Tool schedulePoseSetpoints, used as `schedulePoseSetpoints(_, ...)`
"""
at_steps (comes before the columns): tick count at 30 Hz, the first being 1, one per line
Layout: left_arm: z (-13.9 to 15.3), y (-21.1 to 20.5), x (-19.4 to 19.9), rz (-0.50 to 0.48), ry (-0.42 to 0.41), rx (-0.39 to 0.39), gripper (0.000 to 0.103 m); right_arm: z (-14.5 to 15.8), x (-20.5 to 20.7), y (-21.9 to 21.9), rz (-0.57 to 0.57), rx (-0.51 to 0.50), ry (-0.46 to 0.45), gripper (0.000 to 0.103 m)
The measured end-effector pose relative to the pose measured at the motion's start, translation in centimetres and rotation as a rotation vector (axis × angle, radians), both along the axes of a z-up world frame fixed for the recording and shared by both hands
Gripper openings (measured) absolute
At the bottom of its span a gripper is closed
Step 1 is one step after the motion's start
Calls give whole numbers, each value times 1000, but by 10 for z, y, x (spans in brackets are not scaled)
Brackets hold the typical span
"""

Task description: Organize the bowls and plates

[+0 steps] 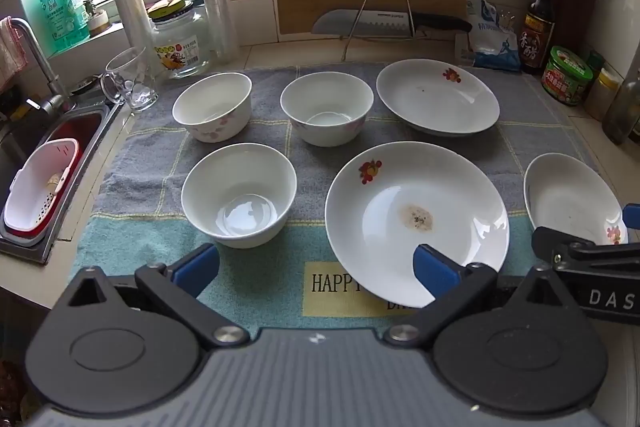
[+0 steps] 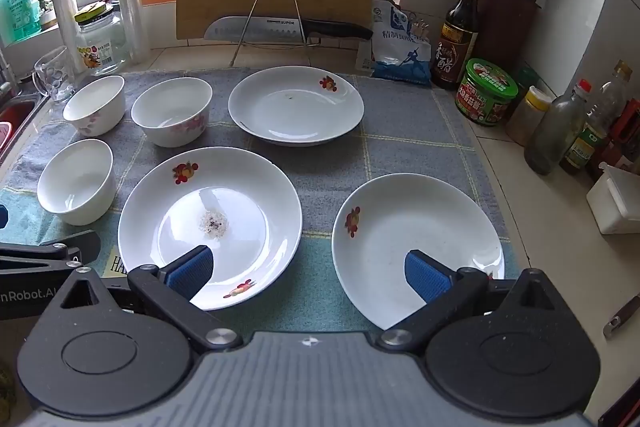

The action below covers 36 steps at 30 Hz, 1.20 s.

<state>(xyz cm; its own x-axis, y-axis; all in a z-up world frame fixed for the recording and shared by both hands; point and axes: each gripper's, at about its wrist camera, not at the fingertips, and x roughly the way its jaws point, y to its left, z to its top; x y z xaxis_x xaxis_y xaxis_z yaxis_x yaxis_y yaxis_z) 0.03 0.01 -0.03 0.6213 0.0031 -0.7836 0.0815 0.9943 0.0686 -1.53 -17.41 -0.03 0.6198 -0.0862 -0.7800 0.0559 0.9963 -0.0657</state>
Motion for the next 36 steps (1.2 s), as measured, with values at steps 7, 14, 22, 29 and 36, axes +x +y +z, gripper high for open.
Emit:
schedulePoseSetpoints(7, 0, 2, 0, -3, 4, -13, 102, 0, 0, 0, 3, -5, -4, 103)
schedulePoseSetpoints(14, 4, 1, -1, -1, -3, -10, 102, 0, -1, 0, 4, -6, -8, 103)
schedulePoseSetpoints(22, 3, 2, -1, -1, -5, -11, 102, 5, 1, 1, 6, -6, -9, 103)
schedulePoseSetpoints(29, 4, 3, -1, 1, -8, -11, 102, 3, 0, 1, 6, -8, -13, 103)
schedulePoseSetpoints(36, 6, 2, 0, 1, -7, -13, 102, 4, 0, 0, 7, -8, -15, 103)
